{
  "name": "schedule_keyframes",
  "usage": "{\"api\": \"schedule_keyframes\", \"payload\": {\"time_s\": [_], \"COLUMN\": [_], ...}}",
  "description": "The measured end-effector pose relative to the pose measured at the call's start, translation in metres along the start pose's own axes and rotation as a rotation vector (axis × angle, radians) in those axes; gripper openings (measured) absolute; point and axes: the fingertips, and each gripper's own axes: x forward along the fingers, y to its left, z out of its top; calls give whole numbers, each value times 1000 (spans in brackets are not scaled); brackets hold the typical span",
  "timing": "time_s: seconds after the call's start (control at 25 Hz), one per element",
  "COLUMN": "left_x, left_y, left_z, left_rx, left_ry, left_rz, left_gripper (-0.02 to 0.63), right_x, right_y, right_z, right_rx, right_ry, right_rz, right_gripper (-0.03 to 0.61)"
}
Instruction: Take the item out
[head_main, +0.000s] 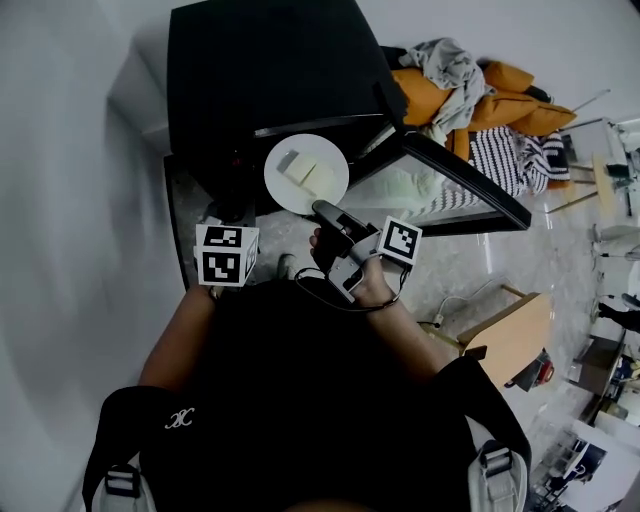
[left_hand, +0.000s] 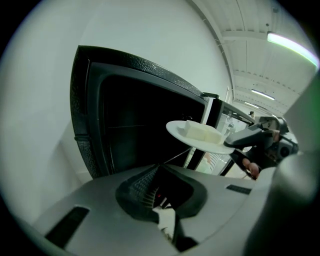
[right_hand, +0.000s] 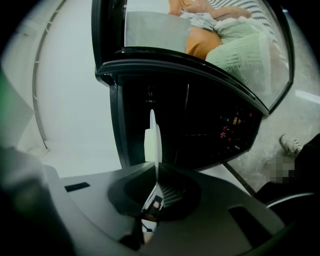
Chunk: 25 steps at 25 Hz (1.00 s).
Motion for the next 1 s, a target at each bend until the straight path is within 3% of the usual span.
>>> {"api": "schedule_keyframes", "payload": {"time_s": [0.44,1.0], "left_x": [30,58], "left_y": [-16,-24], "left_z": [-2,-7], "left_rx": [22,21], "left_ry": [23,70], "left_rz": [-58,-98], "left_gripper": [2,2], "right_x": [-56,-87], "right_y": [3,-15], "right_z": [11,15], "right_rx": [-2,50], "right_ry": [-115,-169], "right_rz": [-2,-42], "right_gripper": [20,20]}}
